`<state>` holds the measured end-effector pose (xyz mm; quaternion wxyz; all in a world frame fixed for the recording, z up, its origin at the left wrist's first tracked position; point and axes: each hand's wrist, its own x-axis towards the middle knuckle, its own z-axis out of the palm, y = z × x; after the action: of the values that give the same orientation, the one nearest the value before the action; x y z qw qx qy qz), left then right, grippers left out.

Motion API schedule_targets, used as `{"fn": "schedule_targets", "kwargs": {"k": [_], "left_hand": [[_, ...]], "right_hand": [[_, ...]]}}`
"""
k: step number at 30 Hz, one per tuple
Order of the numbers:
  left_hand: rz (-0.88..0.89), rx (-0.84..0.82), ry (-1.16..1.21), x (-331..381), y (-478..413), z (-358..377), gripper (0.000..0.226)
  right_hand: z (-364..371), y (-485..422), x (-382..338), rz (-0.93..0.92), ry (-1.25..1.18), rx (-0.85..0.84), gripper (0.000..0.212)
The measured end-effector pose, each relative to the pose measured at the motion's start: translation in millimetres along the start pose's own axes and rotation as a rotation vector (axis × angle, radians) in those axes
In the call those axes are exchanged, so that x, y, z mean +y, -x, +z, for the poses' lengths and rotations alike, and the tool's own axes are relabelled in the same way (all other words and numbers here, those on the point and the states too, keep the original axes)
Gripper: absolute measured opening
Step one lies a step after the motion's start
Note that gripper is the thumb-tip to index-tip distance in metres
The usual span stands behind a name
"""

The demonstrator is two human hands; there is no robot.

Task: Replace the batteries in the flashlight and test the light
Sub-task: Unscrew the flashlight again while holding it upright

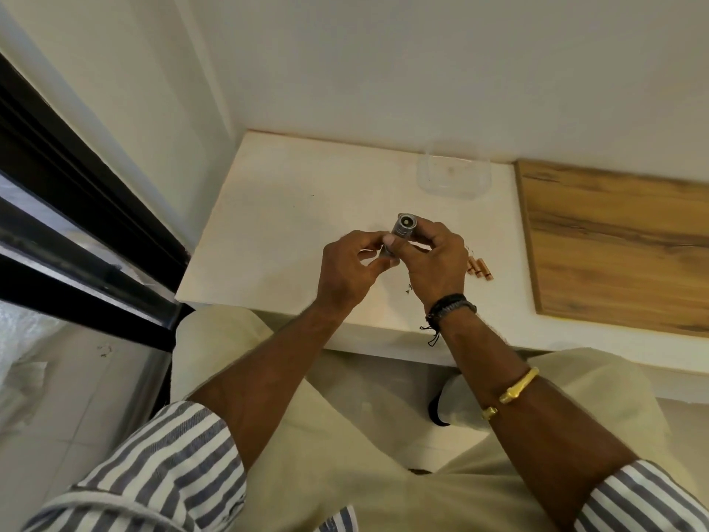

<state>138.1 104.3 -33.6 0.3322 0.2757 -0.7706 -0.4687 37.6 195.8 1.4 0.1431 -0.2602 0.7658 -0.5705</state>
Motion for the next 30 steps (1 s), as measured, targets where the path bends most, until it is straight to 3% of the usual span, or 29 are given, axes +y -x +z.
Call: {"fn": "schedule_targets", "kwargs": {"k": [10,16,30], "left_hand": [[0.03,0.012,-0.002,-22.0,-54.8,-1.6,0.029],[0.08,-0.008,-0.084,-29.6,-113.2,-0.4,0.03],[-0.041,-0.046,-0.166,-58.3,-216.1,11.4,0.022]], "right_hand": [[16.9,-49.6,-2.3,0.0,-0.023,-0.072,0.04],[30.2,-99.0,-4.6,-0.017,-0.016,-0.032,0.038],[70.1,-200.7,10.5,-0.109,0.065,-0.033,0.03]]}}
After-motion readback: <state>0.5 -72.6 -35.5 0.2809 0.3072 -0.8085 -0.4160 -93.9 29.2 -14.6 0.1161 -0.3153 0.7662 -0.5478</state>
